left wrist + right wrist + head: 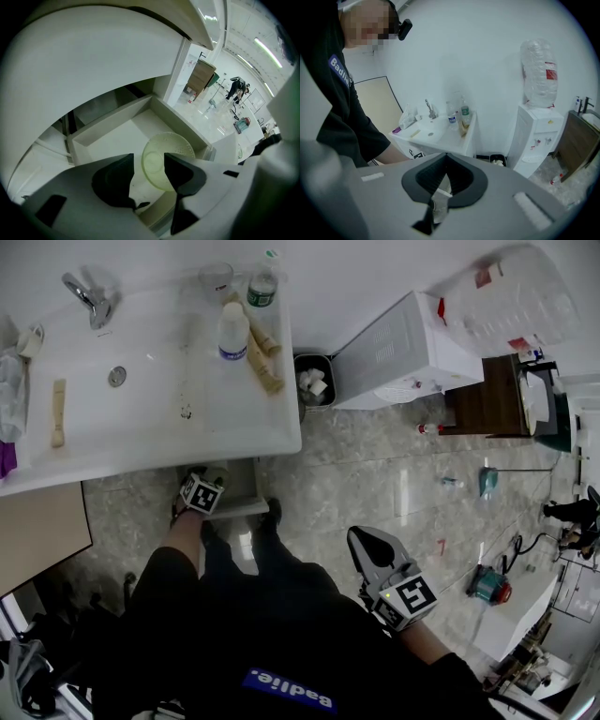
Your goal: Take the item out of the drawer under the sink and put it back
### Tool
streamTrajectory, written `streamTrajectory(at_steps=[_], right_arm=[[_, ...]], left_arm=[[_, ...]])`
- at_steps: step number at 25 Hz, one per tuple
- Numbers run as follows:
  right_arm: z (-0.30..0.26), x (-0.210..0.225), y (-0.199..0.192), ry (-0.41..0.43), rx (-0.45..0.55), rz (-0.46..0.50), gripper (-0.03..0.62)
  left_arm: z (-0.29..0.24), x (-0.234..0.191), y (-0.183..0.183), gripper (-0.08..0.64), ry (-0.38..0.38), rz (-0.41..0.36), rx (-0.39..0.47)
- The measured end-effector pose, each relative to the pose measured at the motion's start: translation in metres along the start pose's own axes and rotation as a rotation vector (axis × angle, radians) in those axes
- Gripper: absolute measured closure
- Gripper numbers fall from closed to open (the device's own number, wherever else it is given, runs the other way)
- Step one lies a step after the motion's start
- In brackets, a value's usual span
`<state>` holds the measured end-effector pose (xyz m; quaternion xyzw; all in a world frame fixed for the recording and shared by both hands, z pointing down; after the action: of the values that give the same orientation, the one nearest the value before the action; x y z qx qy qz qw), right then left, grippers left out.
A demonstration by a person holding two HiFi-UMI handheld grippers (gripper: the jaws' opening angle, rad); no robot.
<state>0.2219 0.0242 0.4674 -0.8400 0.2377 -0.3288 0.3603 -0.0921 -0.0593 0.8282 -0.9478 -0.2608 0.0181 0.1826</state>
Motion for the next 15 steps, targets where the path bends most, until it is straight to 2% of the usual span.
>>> streamTrajectory(at_steps=[6, 15], right_arm=[[-0.002, -0.005, 0.004, 0.014, 0.016, 0.010, 0.591], [-0.013, -0.023, 0.019, 0.074, 0.100, 0.050, 0.591]], left_arm=[[0.011, -0.007, -0.005, 0.376, 0.016, 0.060, 0.043], [0.076, -0.004, 0.005, 0.376, -0.002, 0.083, 0.164]])
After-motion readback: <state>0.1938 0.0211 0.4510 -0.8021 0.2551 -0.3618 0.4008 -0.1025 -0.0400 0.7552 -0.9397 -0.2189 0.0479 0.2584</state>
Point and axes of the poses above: the fingertips, and each gripper's own axes: z backward along the fingers, x to its right, y out of its top, the point moved 7 cm from there along z, backward along the fingers, and after that the axes turned 12 degrees about y, right-handed, at the moved point
